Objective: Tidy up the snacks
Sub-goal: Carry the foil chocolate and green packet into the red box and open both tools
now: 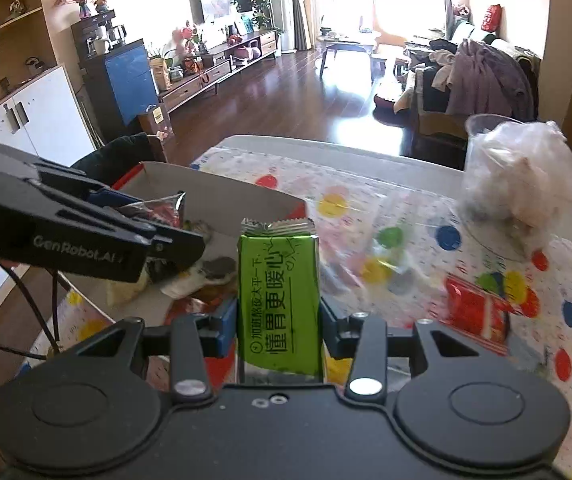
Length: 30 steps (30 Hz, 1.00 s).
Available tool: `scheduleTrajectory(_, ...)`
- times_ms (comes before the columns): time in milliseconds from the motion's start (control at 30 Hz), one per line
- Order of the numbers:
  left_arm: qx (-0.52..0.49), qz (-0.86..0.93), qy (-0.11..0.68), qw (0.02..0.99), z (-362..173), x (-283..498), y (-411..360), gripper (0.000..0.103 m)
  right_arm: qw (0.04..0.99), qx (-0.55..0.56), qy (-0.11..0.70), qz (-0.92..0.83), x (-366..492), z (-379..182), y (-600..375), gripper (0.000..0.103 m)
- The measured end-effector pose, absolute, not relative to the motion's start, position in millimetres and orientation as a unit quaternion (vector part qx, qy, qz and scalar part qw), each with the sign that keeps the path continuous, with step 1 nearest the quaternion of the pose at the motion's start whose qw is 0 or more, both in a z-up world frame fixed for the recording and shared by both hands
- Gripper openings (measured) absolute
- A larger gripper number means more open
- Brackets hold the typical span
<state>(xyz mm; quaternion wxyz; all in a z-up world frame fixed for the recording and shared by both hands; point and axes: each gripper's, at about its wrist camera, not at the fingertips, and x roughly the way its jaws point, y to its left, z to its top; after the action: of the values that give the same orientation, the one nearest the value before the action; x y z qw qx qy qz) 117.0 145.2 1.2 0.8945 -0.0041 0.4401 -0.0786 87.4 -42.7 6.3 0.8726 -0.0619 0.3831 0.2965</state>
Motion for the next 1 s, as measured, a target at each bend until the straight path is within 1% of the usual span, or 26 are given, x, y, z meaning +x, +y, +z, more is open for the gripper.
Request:
scheduleTrajectory(300, -0.005, -0.035, 0.444, 0.895, -4, 126, 209, 0.052, 0.866, -0.083, 0.385, 0.309, 102, 6, 22, 0.041)
scheduleTrajectory(567, -0.037, 0.004, 0.491, 0.870, -30, 151, 260, 0.052, 0.857, -0.108, 0.404, 0.302, 122, -11, 68, 0.041)
scheduleTrajectory(733, -0.041, 0.011, 0.518, 0.854, -47, 162, 275, 0.052, 0.843, -0.131, 0.427, 0.301, 134, -29, 92, 0.041)
scheduleTrajectory(1000, -0.020, 0.007, 0.552, 0.834, -70, 178, 270, 0.052, 0.818, -0.147, 0.470, 0.297, 150, -59, 112, 0.041)
